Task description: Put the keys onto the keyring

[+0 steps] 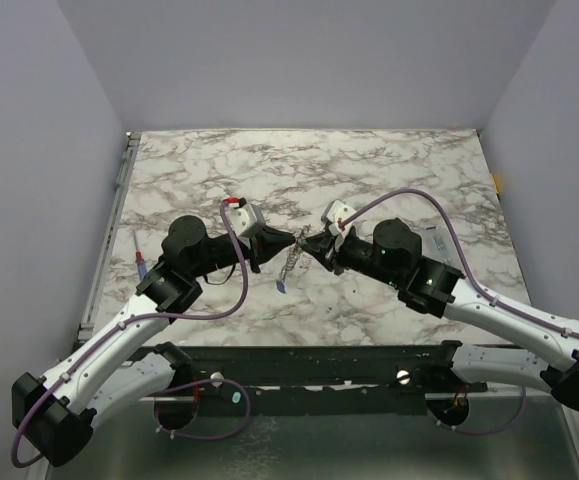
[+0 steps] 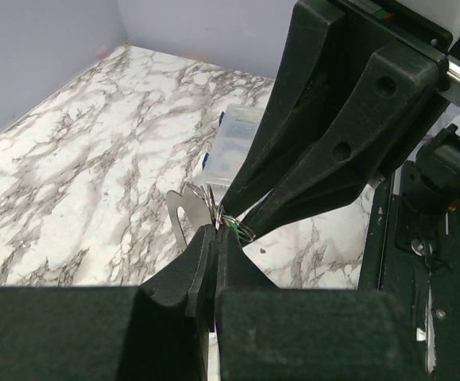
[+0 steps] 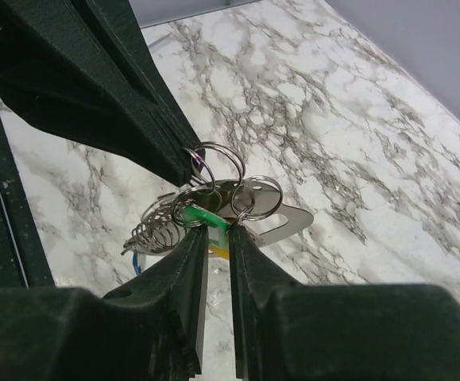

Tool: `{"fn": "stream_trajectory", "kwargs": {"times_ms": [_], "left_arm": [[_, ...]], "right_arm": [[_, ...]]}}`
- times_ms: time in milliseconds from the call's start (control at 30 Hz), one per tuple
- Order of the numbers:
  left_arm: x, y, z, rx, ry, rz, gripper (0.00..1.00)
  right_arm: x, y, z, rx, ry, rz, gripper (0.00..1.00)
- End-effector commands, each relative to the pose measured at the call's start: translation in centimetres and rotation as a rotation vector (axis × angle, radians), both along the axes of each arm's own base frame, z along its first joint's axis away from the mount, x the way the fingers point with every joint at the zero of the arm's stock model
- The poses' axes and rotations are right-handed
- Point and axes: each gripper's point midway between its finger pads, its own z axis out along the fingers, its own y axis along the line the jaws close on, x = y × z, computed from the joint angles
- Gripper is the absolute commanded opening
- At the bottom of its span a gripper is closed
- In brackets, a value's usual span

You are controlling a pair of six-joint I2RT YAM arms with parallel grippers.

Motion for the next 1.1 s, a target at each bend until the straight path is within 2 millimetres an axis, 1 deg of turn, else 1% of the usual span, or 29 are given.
{"fn": "stream_trajectory", "kwargs": {"times_ms": [0,33,133,167,333,367,467,500,567,733,800,933,1000,1067], "left_arm": [[-0.1,0.1,2.2,-0.037,-0.050,0.005,0.00],[-0.1,0.1,2.2,-0.038,-0.051,0.008,0.00],[0.0,0.1,2.2,-0.037,-0.051,0.014,0.00],[0.1,0.2,2.1,-0.037,-0.051,0.018,0.00],[0.7,0.4,2.0,-0.033,-0.050,0.054,0.00],[0.8,0.5,1.9,-0.031,-0.050,0.060,0.00],[1.0,0.7,2.0,-0.029,-0.052,0.081,0.00],[1.0,0.8,2.1,-0.030,-0.054,0.082,0.00],[0.9,0.8,2.1,-0.031,-0.055,0.081,0.00],[0.7,0.7,2.3,-0.033,-0.058,0.069,0.00],[0.7,0.7,2.3,-0.034,-0.059,0.067,0.00],[0.7,0.7,2.3,-0.035,-0.061,0.069,0.00],[0.7,0.7,2.3,-0.035,-0.059,0.068,0.00],[0.7,0.7,2.3,-0.036,-0.060,0.066,0.00]], "right_arm": [[-0.1,0.6,0.1,0.021,-0.006,0.017,0.21],[-0.1,0.7,0.0,0.019,-0.003,0.022,0.17],[-0.3,1.0,0.0,0.021,-0.001,0.042,0.03],[-0.4,1.0,0.1,0.023,-0.002,0.045,0.01],[-0.9,0.8,0.0,0.015,0.003,0.062,0.01],[-1.1,0.6,0.0,0.012,0.001,0.067,0.05],[-1.6,0.2,-0.5,-0.005,0.005,0.080,0.35],[-1.7,0.0,-0.7,-0.008,0.006,0.080,0.42],[-1.7,-0.2,-1.1,-0.015,0.009,0.074,0.50],[-1.6,-0.2,-1.5,-0.003,0.001,0.070,0.57],[-1.3,0.0,-1.5,0.004,-0.006,0.060,0.57],[-1.4,0.5,-1.2,0.028,-0.014,0.079,0.46],[-1.7,0.9,-1.2,0.037,-0.013,0.109,0.42],[-2.0,1.3,-1.2,0.042,-0.012,0.134,0.41]]}}
